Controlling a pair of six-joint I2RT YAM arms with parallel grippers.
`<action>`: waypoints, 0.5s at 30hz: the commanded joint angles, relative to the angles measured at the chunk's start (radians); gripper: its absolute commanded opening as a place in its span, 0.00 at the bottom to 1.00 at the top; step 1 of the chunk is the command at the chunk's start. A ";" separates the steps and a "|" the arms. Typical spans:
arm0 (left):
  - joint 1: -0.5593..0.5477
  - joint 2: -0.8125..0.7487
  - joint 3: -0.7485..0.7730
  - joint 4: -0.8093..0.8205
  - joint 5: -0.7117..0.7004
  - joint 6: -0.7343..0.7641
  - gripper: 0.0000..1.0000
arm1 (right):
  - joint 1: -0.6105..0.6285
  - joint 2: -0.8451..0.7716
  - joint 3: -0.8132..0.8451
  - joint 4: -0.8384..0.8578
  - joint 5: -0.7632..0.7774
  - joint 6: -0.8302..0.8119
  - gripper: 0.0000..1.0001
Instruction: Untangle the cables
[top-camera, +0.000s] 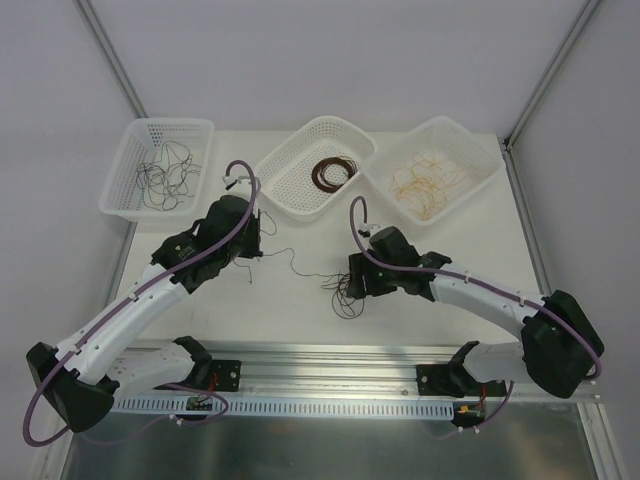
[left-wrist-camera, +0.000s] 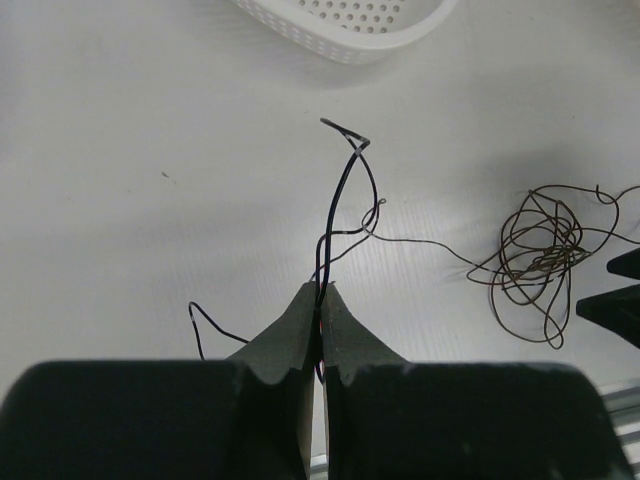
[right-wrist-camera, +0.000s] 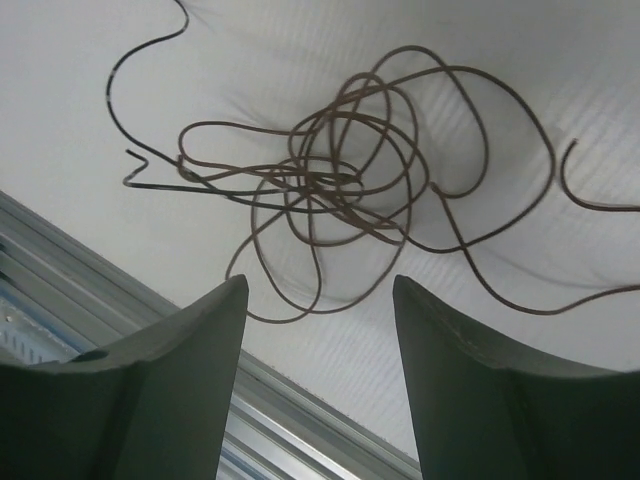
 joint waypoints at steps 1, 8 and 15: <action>0.025 -0.031 -0.027 0.030 0.038 -0.049 0.00 | 0.053 0.010 0.002 0.109 0.008 0.032 0.64; 0.038 -0.036 -0.044 0.030 0.050 -0.090 0.00 | 0.129 0.119 0.040 0.163 0.160 0.110 0.75; 0.047 -0.036 -0.027 0.030 0.055 -0.093 0.00 | 0.169 0.280 0.114 0.171 0.277 0.188 0.74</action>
